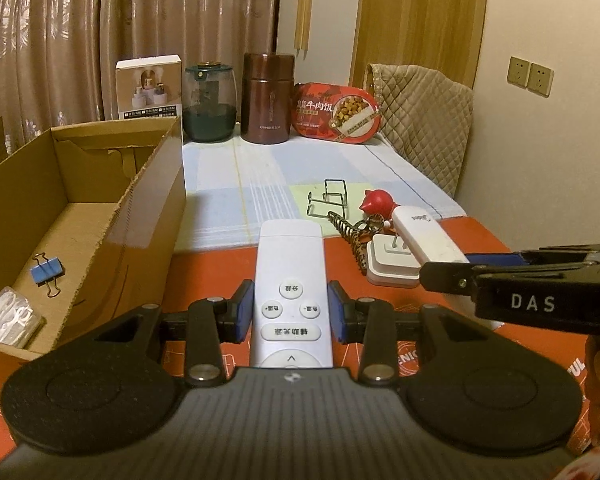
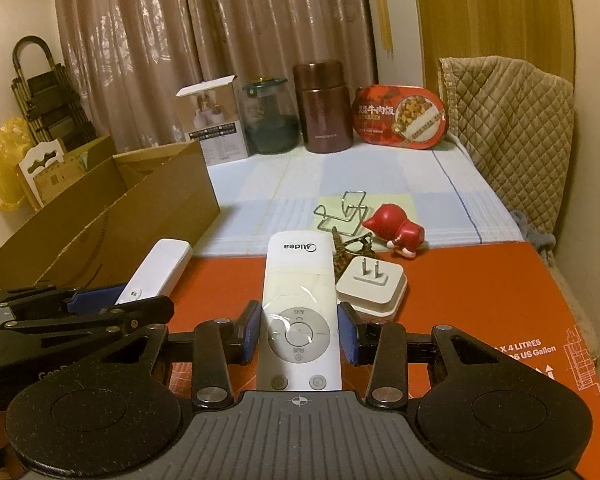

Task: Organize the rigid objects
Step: 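Lift both held remotes up off the orange mat, then carry both remotes over the open cardboard box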

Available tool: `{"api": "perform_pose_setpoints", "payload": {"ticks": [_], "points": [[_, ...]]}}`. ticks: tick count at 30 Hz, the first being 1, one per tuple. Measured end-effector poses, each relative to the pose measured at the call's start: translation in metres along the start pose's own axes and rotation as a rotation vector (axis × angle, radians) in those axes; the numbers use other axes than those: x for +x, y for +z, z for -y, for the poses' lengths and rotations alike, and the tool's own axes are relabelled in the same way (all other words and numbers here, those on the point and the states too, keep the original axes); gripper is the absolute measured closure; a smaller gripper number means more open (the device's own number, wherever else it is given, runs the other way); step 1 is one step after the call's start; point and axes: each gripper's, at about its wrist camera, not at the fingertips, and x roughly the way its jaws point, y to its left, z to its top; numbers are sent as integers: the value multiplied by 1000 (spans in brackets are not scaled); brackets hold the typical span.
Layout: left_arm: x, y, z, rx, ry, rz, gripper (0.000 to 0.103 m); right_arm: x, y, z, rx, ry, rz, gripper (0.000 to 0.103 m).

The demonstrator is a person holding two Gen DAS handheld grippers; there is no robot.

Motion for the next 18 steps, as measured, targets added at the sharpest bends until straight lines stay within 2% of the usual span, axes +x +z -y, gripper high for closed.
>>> {"api": "perform_pose_setpoints", "payload": {"ticks": [9,18], "points": [[-11,6,-2,0,-10,14,70,-4,6,-8,6,21,-6,65],[-52,42,-25,-28,-18,79,70,-23,49,-43,-27,97,48,65]]}}
